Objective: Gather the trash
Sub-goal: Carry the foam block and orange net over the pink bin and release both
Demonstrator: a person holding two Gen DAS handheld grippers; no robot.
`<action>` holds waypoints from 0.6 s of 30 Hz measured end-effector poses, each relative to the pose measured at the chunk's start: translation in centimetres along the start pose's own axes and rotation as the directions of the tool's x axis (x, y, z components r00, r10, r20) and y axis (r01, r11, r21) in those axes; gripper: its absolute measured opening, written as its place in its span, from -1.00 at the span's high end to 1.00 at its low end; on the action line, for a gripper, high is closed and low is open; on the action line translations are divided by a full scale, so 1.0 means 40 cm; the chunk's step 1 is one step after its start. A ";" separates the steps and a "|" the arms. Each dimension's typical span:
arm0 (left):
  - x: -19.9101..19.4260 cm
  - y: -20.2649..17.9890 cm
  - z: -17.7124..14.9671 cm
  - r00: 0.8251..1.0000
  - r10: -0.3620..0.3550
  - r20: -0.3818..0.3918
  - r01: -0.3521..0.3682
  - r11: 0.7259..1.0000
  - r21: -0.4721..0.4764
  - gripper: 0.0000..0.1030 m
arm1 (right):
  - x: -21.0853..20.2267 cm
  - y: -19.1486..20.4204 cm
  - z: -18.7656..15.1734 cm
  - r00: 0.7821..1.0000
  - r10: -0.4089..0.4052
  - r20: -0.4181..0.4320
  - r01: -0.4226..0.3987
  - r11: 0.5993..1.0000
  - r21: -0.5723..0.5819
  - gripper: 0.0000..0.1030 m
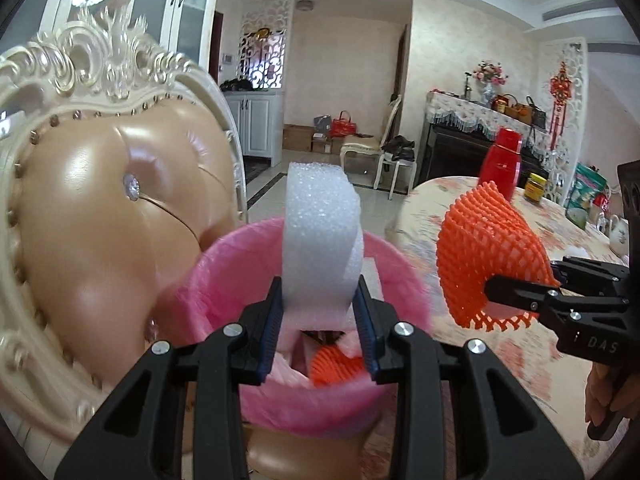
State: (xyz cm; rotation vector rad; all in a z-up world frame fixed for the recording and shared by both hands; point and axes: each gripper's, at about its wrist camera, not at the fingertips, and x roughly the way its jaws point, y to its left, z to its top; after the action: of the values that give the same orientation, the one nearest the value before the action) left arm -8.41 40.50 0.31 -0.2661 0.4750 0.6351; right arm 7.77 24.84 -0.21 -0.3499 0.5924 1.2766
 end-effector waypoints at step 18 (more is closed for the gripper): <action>0.195 0.134 0.033 0.997 0.038 -0.073 -0.043 0.997 -0.068 -0.02 | 0.197 0.082 0.046 0.996 -0.006 -0.093 -0.004 0.995 -0.102 -0.34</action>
State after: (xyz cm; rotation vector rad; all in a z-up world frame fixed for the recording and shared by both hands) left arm -5.81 49.11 -2.96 -0.3464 0.5295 0.6842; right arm 6.38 32.95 -3.13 -0.4968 0.6068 1.2979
